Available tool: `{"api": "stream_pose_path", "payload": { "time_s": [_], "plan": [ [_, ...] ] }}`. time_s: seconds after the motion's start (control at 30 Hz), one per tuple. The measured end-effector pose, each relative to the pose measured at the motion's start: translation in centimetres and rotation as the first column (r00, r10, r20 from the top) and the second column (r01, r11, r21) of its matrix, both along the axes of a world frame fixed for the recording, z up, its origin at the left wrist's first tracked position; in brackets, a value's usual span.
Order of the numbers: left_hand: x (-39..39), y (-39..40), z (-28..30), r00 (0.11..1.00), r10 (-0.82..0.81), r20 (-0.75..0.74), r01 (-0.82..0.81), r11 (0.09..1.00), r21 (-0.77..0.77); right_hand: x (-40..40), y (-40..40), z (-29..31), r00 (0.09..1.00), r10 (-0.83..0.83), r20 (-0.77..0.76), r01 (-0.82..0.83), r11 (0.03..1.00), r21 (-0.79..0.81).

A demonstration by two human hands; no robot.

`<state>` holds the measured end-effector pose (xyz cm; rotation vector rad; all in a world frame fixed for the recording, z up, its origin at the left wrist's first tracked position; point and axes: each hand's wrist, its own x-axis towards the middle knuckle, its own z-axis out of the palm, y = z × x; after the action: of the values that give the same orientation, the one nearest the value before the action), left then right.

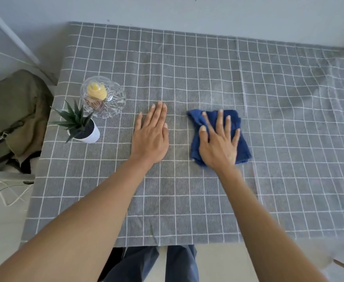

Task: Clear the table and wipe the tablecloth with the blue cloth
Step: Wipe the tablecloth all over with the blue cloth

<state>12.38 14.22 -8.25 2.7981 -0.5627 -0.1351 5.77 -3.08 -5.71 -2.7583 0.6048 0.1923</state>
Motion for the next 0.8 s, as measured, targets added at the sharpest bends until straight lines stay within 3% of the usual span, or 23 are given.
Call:
{"api": "stream_pose_path", "payload": {
  "time_s": [0.17, 0.4, 0.47, 0.67, 0.8],
  "plan": [
    [0.0, 0.0, 0.1, 1.000, -0.009, 0.005, 0.009, 1.000, -0.007, -0.7, 0.6, -0.4, 0.996, 0.092, 0.011, -0.092, 0.996, 0.006],
    [0.1, 0.2, -0.4, 1.000, -0.015, 0.011, 0.014, 1.000, 0.008, 0.4, -3.7, -0.3, 0.990, -0.143, -0.005, 0.143, 0.990, 0.002],
    [0.1, 0.1, -0.3, 1.000, -0.008, 0.018, 0.008, 1.000, 0.008, 0.4, -2.3, -0.1, 0.993, -0.120, 0.004, 0.120, 0.993, 0.002],
    [0.0, 0.1, -0.1, 1.000, -0.010, 0.014, 0.010, 1.000, -0.003, -0.9, 1.0, 0.1, 0.985, 0.168, 0.027, -0.169, 0.986, 0.012],
    [0.1, 0.1, -0.1, 1.000, -0.015, -0.005, 0.015, 1.000, -0.005, -0.2, -3.3, -0.1, 0.999, 0.050, 0.015, -0.050, 0.998, -0.023]
  ]
}}
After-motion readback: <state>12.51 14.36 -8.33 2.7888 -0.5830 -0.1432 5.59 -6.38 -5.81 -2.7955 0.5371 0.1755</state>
